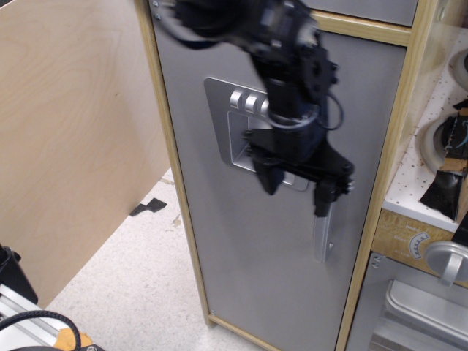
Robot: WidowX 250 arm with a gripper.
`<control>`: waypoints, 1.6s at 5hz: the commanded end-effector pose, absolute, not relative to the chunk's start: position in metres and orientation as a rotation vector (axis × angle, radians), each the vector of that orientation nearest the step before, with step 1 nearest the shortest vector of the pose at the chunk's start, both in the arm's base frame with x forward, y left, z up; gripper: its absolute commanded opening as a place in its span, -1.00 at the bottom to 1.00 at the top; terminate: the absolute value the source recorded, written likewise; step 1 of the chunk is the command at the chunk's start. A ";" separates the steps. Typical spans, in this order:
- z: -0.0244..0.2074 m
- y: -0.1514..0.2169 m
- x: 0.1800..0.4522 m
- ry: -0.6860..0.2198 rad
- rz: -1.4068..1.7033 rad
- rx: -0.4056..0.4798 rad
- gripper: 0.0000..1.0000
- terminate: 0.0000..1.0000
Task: Open fridge
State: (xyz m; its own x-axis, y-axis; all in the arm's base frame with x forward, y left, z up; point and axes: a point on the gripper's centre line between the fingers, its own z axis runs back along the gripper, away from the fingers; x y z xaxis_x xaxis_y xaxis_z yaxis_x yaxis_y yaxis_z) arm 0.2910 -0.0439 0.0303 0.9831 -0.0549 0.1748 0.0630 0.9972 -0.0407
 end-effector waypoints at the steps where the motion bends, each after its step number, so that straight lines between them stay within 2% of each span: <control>1: 0.028 -0.053 0.343 -0.319 -0.084 -0.070 1.00 -1.00; 2: 0.024 -0.052 0.348 -0.373 -0.039 -0.068 1.00 -1.00; 3: 0.021 -0.051 0.351 -0.388 -0.019 -0.067 -1.00 -1.00; 5: 0.024 -0.050 0.350 -0.398 -0.001 -0.028 -1.00 -1.00; 6: 0.027 -0.049 0.327 -0.358 0.010 -0.029 -1.00 -1.00; 8: 0.031 -0.053 0.259 -0.274 0.092 -0.020 -1.00 -1.00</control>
